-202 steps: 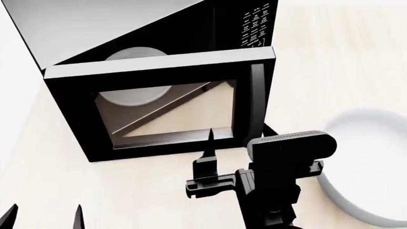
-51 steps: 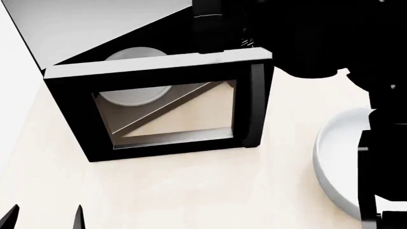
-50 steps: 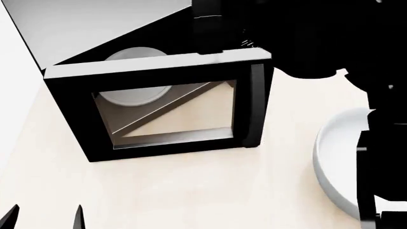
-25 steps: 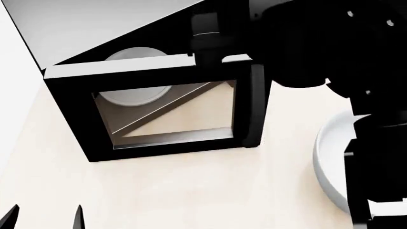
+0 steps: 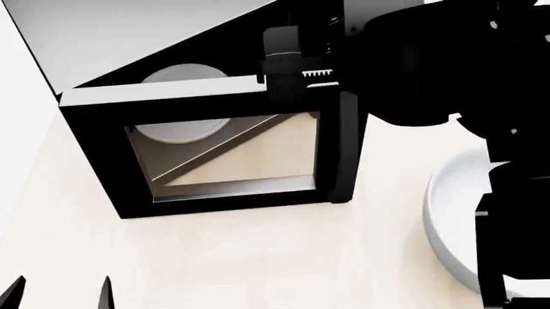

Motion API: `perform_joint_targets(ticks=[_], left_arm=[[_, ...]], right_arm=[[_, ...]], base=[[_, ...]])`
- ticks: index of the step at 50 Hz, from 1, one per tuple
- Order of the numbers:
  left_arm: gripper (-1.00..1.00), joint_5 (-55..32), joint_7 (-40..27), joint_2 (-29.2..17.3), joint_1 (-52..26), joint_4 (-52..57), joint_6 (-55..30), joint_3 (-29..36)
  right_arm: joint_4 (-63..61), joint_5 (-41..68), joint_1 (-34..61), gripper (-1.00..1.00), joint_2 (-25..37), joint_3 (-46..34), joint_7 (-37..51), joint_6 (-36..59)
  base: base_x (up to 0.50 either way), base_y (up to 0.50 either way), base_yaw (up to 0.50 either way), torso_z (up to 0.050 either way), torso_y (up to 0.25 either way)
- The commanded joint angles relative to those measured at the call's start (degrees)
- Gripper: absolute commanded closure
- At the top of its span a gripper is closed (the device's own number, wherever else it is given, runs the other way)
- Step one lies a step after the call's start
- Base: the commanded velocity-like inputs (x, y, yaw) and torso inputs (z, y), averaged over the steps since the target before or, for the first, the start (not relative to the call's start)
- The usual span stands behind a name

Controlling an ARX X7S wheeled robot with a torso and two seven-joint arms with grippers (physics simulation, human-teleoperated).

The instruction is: Open the microwave.

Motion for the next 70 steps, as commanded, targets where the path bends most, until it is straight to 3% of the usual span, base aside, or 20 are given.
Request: perform_joint_targets(ticks=[1, 36, 70], left_arm=[[-1.0, -0.16, -0.19, -0.18, -0.03, 0.19, -0.01, 0.02], [-1.0, -0.42, -0.45, -0.56, 0.13, 0.61, 0.16, 0.61], [-1.0, -0.77, -0.88, -1.07, 0.28, 1.33, 0.05, 0.95]], right_arm=[[0.49, 1.23, -2.23, -1.0, 0.43, -1.13, 0.03, 0.42], [-2.47, 11.13, -5.59, -1.0, 1.77, 1.92, 8.45, 7.19], [-7.91, 34.23, -10.75, -1.0, 3.82, 2.42, 27.56, 10.27]], base=[[0.0, 0.0, 0.0, 0.0, 0.0], [0.0, 0.0, 0.0, 0.0, -0.002], [0.0, 0.0, 0.0, -0.002, -0.005]])
